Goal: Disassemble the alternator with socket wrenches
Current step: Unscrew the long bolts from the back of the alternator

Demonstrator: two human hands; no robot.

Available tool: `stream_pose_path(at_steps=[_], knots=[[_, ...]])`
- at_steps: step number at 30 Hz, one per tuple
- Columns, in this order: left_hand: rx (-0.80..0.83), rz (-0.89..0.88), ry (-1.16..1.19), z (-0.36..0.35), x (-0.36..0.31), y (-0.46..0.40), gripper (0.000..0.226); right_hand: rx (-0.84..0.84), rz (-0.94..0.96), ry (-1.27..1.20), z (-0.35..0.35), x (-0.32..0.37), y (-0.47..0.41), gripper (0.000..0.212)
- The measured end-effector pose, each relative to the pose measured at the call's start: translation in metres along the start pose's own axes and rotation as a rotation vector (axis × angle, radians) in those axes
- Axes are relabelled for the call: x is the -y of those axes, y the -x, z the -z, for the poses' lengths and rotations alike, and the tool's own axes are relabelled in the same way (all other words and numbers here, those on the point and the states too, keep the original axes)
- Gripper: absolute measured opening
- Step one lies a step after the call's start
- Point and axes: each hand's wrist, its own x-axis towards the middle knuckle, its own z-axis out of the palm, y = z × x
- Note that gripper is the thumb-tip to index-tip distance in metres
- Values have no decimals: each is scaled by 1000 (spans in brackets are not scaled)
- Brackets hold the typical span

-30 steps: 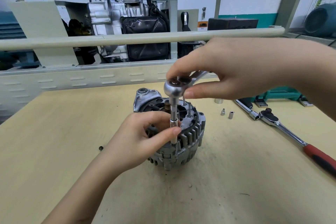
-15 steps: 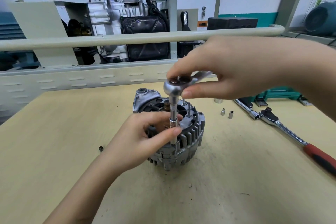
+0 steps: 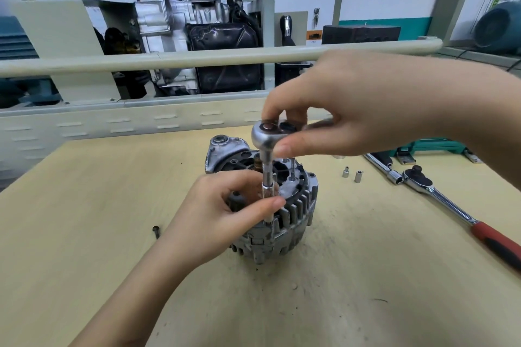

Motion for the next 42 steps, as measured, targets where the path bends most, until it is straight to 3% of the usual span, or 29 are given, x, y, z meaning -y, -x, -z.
stream_pose_path(at_steps=[5, 13, 21, 30, 33, 37, 42], knots=[[8, 27, 52, 2, 0, 0, 19, 26, 22, 2, 1, -1, -1, 36], [-104, -20, 11, -5, -3, -1, 13, -39, 12, 80, -3, 2, -1, 47], [-5, 54, 107, 3, -3, 0, 9, 70, 0, 5, 3, -2, -2, 43], [-104, -17, 28, -2, -4, 0, 21, -15, 7, 51, -2, -1, -4, 60], [-56, -9, 11, 0, -4, 0, 7, 5, 14, 29, -1, -1, -3, 54], [38, 46, 56, 4, -2, 2, 17, 41, 21, 13, 2, 0, -4, 40], [-44, 7, -11, -1, -5, 0, 16, -17, 8, 46, -1, -1, -6, 50]])
